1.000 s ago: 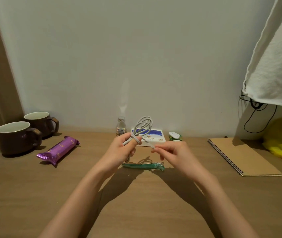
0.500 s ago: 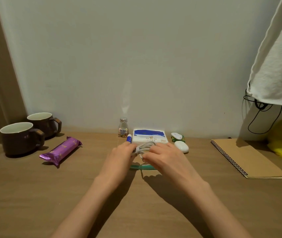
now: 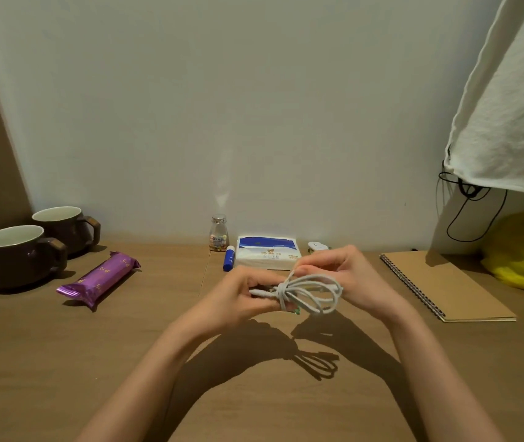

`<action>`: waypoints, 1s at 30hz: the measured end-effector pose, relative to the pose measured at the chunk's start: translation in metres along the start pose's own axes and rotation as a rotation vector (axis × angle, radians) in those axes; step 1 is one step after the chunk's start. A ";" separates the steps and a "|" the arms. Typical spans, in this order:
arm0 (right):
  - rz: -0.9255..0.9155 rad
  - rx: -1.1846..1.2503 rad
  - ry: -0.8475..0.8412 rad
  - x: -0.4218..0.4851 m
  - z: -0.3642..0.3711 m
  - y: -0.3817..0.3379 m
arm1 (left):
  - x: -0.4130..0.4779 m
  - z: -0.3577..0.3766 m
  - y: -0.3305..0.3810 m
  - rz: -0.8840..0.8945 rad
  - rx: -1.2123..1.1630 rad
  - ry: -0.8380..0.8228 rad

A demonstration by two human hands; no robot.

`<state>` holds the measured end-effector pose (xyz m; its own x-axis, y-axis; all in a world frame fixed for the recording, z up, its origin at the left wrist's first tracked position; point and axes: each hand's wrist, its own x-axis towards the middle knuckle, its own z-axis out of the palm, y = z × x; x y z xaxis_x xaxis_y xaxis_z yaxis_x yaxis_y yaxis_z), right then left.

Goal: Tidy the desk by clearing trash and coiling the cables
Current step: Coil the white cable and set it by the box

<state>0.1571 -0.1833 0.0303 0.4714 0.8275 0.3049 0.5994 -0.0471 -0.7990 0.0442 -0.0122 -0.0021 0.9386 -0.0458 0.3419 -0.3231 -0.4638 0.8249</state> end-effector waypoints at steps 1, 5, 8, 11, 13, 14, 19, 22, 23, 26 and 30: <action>0.008 0.048 0.000 0.000 0.003 -0.002 | 0.000 -0.001 0.003 0.000 -0.036 0.027; -0.001 0.031 0.177 0.007 0.017 0.004 | 0.002 -0.001 0.008 0.014 -0.101 0.219; -0.074 -0.215 0.267 0.012 0.029 0.015 | 0.004 0.002 0.000 -0.077 -0.110 0.345; -0.140 -0.414 0.248 0.013 0.037 0.019 | 0.005 0.004 -0.009 -0.203 -0.182 0.430; -0.206 -0.483 0.232 0.013 0.040 0.020 | 0.005 0.004 -0.012 -0.221 -0.227 0.445; -0.233 -0.505 0.231 0.013 0.040 0.020 | 0.006 0.004 -0.012 -0.210 -0.215 0.440; -0.256 -0.499 0.304 0.011 0.040 0.017 | 0.008 0.007 -0.014 -0.171 -0.278 0.442; -0.202 -0.280 0.417 0.007 0.041 0.011 | 0.009 0.008 -0.014 -0.176 -0.328 0.433; -0.194 -0.195 0.448 0.007 0.043 0.009 | 0.010 0.009 -0.014 -0.184 -0.344 0.428; -0.166 0.014 0.508 0.006 0.049 0.006 | 0.011 0.011 -0.015 -0.199 -0.434 0.408; -0.145 0.185 0.556 0.008 0.056 0.005 | 0.012 0.012 -0.013 -0.193 -0.593 0.389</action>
<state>0.1275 -0.1460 -0.0007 0.6907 0.3994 0.6029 0.5839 0.1839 -0.7907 0.0615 -0.0177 -0.0140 0.9104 0.3566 0.2097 -0.2705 0.1297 0.9540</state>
